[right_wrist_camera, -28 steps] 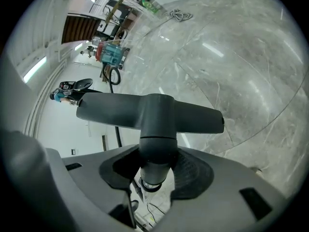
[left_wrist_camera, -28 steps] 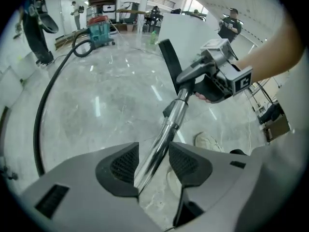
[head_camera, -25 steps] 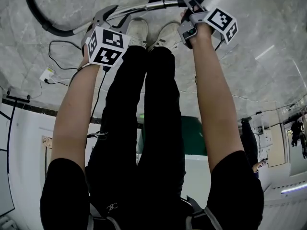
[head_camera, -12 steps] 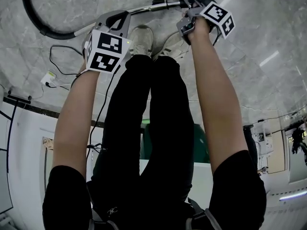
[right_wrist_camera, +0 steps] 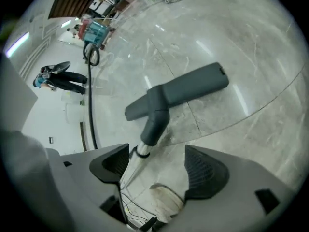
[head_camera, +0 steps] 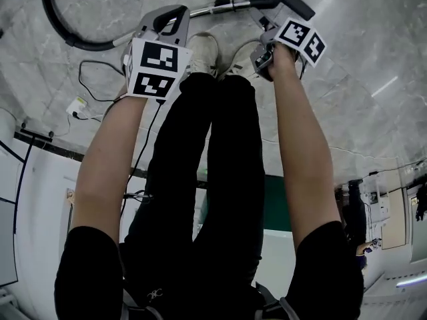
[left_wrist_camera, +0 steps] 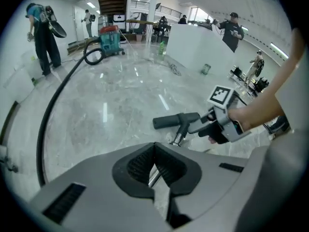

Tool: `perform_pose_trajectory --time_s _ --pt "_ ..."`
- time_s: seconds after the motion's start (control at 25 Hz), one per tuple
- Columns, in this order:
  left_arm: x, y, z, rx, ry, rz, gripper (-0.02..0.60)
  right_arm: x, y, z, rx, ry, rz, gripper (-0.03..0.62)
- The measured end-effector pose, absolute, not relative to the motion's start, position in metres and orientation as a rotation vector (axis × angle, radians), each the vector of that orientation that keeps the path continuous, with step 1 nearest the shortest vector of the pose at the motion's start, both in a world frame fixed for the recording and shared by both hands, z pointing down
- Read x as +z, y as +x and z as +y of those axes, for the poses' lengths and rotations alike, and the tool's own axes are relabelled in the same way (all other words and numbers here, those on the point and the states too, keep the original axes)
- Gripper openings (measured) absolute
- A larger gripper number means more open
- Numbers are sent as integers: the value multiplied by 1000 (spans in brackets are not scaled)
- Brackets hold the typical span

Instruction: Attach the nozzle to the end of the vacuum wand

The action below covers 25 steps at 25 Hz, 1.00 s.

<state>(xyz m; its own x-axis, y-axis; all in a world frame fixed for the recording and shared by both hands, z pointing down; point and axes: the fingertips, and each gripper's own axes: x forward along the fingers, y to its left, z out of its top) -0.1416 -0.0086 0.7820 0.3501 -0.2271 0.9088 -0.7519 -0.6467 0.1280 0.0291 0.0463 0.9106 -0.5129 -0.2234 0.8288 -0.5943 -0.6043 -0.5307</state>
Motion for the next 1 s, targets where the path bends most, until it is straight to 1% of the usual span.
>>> perform_pose_trajectory --time_s 0.04,0.08,0.12,0.16,0.2,0.48,0.8,0.92,1.0 --pt "770 -138 -15 1267 2079 -870 12 888 32 46 2167 1410 -1300 368" --pt "757 -132 -20 1258 2080 -882 12 862 39 43 2081 1443 -1359 349" --pt "742 -125 -24 1247 2077 -889 12 834 47 41 1948 1480 -1410 179" --pt "725 -119 -26 1230 2069 -896 12 805 55 40 1802 1507 -1453 37" --pt "707 -114 -27 1207 2056 -906 12 775 61 38 1679 1519 -1495 18" --pt "552 -85 -52 1037 2044 -977 12 552 81 -30 1175 1710 -1755 17" --pt "287 -65 -99 821 2154 -1189 11 226 89 -104 779 1988 -2072 17" --pt "193 -73 -127 752 2202 -1290 11 132 89 -118 645 2084 -2087 17" --pt "131 -72 -123 726 2245 -1314 11 84 90 -105 607 2119 -2065 17"
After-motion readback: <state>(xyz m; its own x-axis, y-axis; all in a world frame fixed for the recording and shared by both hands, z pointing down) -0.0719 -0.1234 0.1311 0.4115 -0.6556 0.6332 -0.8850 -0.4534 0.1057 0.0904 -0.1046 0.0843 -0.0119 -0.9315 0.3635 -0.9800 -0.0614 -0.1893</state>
